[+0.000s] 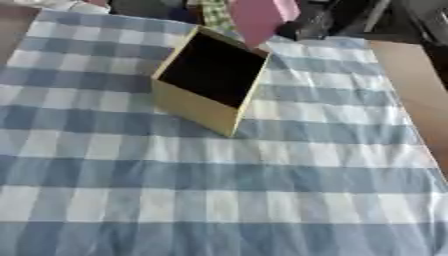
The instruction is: Pick up objects on the table and place them in the box.
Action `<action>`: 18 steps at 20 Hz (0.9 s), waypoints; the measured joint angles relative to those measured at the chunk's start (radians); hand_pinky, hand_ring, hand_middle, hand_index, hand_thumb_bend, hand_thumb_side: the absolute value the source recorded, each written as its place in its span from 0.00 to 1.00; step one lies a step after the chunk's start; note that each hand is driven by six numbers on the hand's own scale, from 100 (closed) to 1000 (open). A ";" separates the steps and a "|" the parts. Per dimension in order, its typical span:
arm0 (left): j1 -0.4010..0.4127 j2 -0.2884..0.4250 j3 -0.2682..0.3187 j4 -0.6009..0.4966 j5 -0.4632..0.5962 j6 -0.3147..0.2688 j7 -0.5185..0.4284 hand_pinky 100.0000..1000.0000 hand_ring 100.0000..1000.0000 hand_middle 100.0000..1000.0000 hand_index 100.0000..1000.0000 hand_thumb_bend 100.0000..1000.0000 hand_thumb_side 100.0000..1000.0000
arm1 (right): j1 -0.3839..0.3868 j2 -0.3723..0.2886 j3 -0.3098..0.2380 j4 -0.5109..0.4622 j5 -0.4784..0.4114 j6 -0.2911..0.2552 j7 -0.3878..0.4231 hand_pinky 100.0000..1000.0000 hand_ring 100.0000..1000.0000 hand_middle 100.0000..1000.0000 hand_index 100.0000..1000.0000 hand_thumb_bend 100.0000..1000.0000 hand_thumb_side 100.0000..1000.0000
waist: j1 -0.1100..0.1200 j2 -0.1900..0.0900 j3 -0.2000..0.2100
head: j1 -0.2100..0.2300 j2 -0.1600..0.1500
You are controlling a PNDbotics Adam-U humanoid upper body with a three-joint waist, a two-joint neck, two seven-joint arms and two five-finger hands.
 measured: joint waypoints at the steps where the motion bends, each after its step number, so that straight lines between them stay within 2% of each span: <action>1: -0.002 -0.002 -0.002 0.000 0.001 -0.001 -0.001 0.42 0.60 0.54 0.65 0.13 0.84 | -0.007 0.010 0.001 0.023 0.013 -0.003 -0.007 0.41 0.24 0.24 0.43 0.00 0.00 | -0.001 0.003 0.005 | -0.003 -0.002; 8: -0.015 -0.006 -0.005 0.000 0.005 -0.005 -0.004 0.42 0.60 0.54 0.65 0.13 0.84 | -0.021 0.072 0.013 0.151 0.104 -0.037 -0.053 0.41 0.24 0.24 0.43 0.00 0.01 | -0.003 0.020 0.023 | -0.021 -0.011; 18: -0.016 -0.007 -0.005 0.000 0.009 -0.008 -0.003 0.42 0.60 0.54 0.65 0.13 0.84 | -0.019 0.108 0.040 0.213 0.179 -0.064 -0.057 0.42 0.25 0.26 0.45 0.00 0.03 | -0.009 0.026 0.031 | -0.028 -0.012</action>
